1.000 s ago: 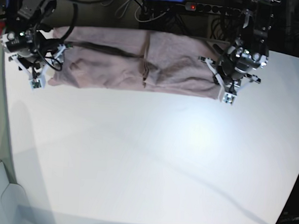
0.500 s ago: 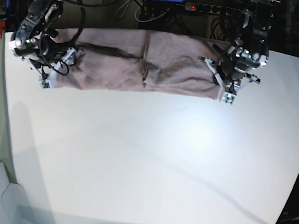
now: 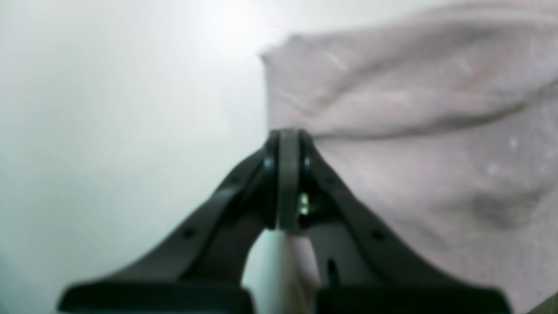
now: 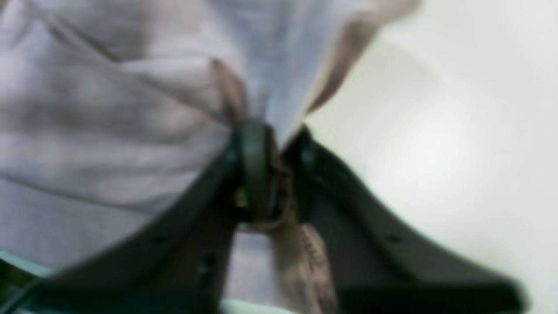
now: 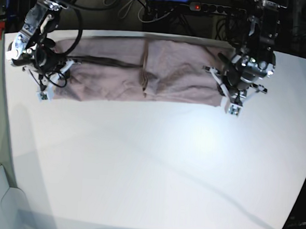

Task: Layout the t-shirt on the table in an organized manner, then fold the t-shirt properly
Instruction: 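Grasp the strip end with the right gripper and lift it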

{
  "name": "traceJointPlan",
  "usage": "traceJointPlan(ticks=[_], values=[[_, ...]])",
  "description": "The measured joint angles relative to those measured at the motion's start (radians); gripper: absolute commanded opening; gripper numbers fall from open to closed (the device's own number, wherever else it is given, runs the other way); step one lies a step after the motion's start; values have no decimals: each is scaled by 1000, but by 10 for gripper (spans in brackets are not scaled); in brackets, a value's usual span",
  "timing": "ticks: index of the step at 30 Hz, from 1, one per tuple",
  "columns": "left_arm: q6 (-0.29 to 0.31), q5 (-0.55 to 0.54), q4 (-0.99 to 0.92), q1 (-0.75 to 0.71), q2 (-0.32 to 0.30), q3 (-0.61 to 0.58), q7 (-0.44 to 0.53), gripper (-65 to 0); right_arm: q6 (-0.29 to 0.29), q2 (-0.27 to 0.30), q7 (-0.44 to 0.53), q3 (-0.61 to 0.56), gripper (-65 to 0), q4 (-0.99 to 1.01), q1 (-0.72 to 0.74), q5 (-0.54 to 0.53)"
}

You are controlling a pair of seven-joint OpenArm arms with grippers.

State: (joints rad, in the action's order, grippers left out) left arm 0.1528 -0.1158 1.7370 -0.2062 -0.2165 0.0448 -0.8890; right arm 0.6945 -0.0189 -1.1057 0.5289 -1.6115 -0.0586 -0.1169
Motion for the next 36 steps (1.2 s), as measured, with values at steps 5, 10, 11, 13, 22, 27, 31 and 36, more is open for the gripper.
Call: traceJointPlan(ticks=[5,10,11,13,22,27,31,36], values=[[0,3,83,25,72,63,-11,-649,0,0,3,-3,-650,1,0,3],[0,0,172,25,93,112,-79,-649,0,-1,2,-3,-650,-3,0,3],[0,0,179,23,89,125,-108,-649,0,-1,0,-3,-650,-4,0,4],[1,-2,167,19,73,164,-165,-649,0,-1,0,-3,-650,-5,0,3],[0,7,66,-58,63,300,-142,-649,1,-36,-107,0,-650,-130,-34,60],[0,-1,-37,-53,73,293,-122,-649,1,-48,-112,-6,-650,-163,-28,58],[-12,34,-69,-6,64,224,-137,-649,1,-50,-114,-8,-650,-162,-31,57],[-19,53,-74,-6,81,199,-116,-649,1,-76,-120,-6,-650,-247,-31,58]])
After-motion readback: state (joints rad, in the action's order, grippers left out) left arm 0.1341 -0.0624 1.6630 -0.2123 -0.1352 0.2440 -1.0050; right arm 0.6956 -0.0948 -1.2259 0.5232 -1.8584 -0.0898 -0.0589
